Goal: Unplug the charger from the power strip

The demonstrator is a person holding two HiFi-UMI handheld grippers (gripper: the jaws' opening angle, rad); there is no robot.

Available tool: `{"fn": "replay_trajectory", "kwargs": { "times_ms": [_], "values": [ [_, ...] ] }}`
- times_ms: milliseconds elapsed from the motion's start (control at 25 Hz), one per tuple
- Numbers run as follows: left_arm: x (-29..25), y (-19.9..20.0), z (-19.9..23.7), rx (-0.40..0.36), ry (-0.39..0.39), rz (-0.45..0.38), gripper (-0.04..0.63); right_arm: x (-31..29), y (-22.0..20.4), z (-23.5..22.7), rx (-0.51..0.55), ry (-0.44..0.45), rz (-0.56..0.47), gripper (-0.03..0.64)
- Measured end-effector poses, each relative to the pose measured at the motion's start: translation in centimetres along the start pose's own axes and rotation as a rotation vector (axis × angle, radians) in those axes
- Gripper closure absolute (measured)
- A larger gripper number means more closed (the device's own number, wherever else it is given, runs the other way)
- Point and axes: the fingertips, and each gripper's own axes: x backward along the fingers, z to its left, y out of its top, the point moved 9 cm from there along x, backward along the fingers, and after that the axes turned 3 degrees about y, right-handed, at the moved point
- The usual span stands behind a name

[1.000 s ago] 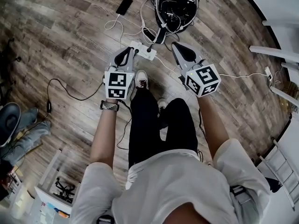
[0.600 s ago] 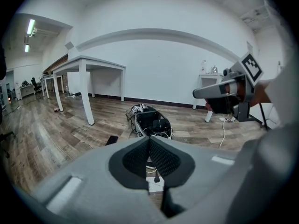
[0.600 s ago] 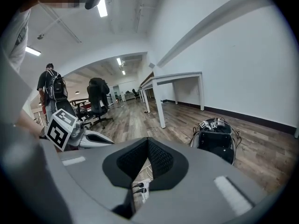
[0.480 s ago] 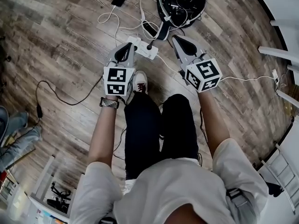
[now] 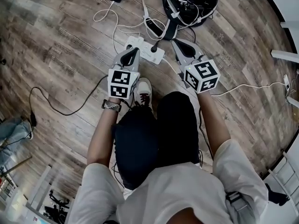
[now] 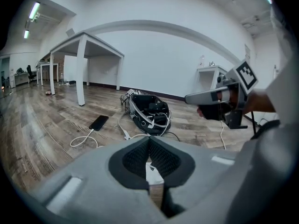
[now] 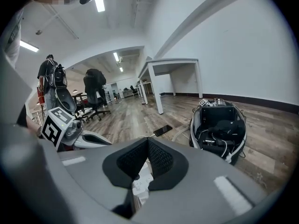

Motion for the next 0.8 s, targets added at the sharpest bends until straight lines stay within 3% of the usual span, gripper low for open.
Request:
{"fn": "replay_trajectory", "kwargs": {
  "times_ms": [240,440,600,800],
  "values": [
    [-2.9,-4.3,-0.7,-0.042,-0.024,0.044,0.557,-2.0,-5.4,-1.5,-0.045,0.05,0.064,0.615],
    [-5.1,-7.1,-1.5,0.024,-0.043,0.057,0.546,-3.7,-9.9,-2.7,-0.062,0.111,0.135,0.615],
    [-6.8,-9.3,-1.8,0.07,-0.062,0.075,0.484,-5.4,-13.4,-3.5,-0.044,0.135,0.196,0.615],
    [-8.5,-12.2,-2.4,0.026,-0.099,0.113,0.423,-7.7,-18.0,-4.2,-0.074,0.15,0.251,0.615]
  ]
}}
